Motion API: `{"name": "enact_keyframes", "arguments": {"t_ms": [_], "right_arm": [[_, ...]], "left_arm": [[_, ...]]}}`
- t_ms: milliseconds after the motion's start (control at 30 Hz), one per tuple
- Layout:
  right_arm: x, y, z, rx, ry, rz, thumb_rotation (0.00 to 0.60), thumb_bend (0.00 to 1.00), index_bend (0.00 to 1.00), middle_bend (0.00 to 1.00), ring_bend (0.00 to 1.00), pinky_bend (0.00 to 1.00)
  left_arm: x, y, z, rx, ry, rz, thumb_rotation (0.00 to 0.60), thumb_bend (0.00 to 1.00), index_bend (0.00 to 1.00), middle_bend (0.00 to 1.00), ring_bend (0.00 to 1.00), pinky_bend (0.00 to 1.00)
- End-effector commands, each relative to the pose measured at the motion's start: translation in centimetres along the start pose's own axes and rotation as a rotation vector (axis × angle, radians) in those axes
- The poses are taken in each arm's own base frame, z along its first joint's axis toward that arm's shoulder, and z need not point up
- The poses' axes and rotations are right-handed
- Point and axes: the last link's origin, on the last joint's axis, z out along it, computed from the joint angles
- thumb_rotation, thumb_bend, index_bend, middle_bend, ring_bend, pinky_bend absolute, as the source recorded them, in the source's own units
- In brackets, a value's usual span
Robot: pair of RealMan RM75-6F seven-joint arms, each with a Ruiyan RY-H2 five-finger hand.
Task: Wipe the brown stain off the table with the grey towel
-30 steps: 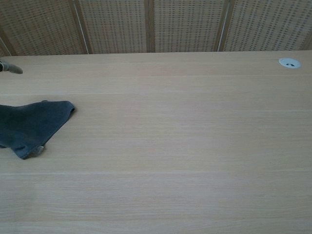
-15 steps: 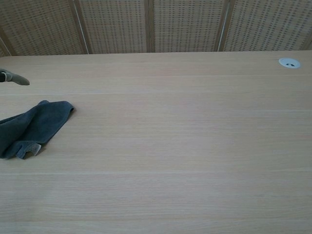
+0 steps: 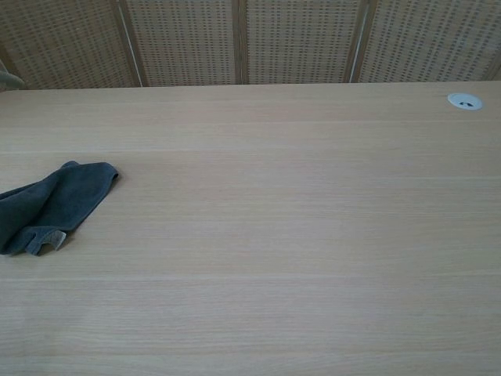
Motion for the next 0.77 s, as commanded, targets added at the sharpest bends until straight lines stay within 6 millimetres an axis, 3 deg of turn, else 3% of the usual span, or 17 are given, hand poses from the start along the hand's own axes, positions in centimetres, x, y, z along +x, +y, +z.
{"name": "enact_keyframes", "arguments": {"t_ms": [33, 200, 333, 633, 767], "right_arm": [[-0.1, 0.1, 0.1, -0.004, 0.003, -0.01, 0.6, 0.0, 0.0, 0.0, 0.0, 0.0], [-0.3, 0.0, 0.2, -0.01, 0.029, -0.074, 0.6, 0.0, 0.01, 0.0, 0.0, 0.0], [-0.5, 0.1, 0.2, -0.015, 0.048, -0.126, 0.6, 0.0, 0.06, 0.0, 0.0, 0.0], [-0.9, -0.4, 0.0, -0.002, 0.11, -0.191, 0.6, 0.0, 0.04, 0.0, 0.0, 0.0], [-1.0, -0.6, 0.0, 0.005, 0.12, -0.197, 0.6, 0.0, 0.03, 0.0, 0.0, 0.0]], "left_arm": [[-0.9, -0.5, -1.5, 0.054, 0.104, -0.104, 0.6, 0.0, 0.0, 0.0, 0.0, 0.0], [-1.9, -1.0, -4.6, 0.101, 0.207, -0.19, 0.6, 0.0, 0.01, 0.0, 0.0, 0.0], [-2.0, -0.4, -5.9, 0.11, 0.236, -0.2, 0.6, 0.0, 0.02, 0.0, 0.0, 0.0], [-1.8, 1.6, -9.2, 0.121, 0.217, -0.201, 0.6, 0.0, 0.02, 0.0, 0.0, 0.0], [-1.5, 1.9, -9.7, 0.135, 0.188, -0.174, 0.6, 0.0, 0.03, 0.0, 0.0, 0.0]]}}
